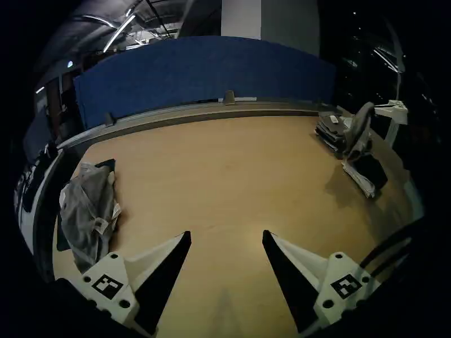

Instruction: Fold towel

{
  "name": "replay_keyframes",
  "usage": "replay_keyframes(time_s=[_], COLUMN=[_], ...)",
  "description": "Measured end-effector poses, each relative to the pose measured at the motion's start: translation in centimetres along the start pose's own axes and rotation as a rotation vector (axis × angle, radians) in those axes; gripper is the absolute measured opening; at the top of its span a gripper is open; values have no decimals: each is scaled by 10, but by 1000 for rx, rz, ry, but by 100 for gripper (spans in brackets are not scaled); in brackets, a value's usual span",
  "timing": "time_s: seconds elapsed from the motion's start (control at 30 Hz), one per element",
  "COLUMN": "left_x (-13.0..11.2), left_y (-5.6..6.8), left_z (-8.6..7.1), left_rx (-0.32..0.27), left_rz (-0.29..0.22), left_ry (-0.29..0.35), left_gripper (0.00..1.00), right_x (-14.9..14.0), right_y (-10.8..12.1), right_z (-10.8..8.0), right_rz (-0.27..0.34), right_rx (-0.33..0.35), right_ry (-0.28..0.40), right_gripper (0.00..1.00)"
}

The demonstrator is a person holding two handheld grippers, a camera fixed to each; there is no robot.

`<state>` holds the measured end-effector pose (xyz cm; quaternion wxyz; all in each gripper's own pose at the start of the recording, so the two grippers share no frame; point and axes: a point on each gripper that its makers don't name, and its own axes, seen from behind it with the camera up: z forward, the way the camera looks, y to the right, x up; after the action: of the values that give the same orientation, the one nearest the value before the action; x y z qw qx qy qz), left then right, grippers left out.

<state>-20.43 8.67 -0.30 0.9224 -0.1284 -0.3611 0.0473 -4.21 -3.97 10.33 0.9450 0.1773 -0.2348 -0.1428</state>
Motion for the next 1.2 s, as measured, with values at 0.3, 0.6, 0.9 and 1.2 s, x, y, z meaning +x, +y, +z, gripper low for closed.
replay_keyframes(time_s=[0.3, 0.6, 0.9, 1.2], left_x=[0, 3, 1, 2], left_y=[4, 6, 13, 23], left_z=[1, 1, 2, 4], left_rx=[4, 7, 2, -7], left_rz=[6, 9, 18, 36], left_ry=[-5, -4, -14, -21], left_gripper=[94, 94, 94, 94], right_x=[-2, -24, -84, -149], right_y=[33, 45, 56, 70], right_z=[5, 2, -29, -58], right_rz=[14, 45, 133, 229], right_rx=[-37, -56, -92, -144], right_ry=[-4, -36, -105, -183], right_gripper=[4, 4, 4, 4])
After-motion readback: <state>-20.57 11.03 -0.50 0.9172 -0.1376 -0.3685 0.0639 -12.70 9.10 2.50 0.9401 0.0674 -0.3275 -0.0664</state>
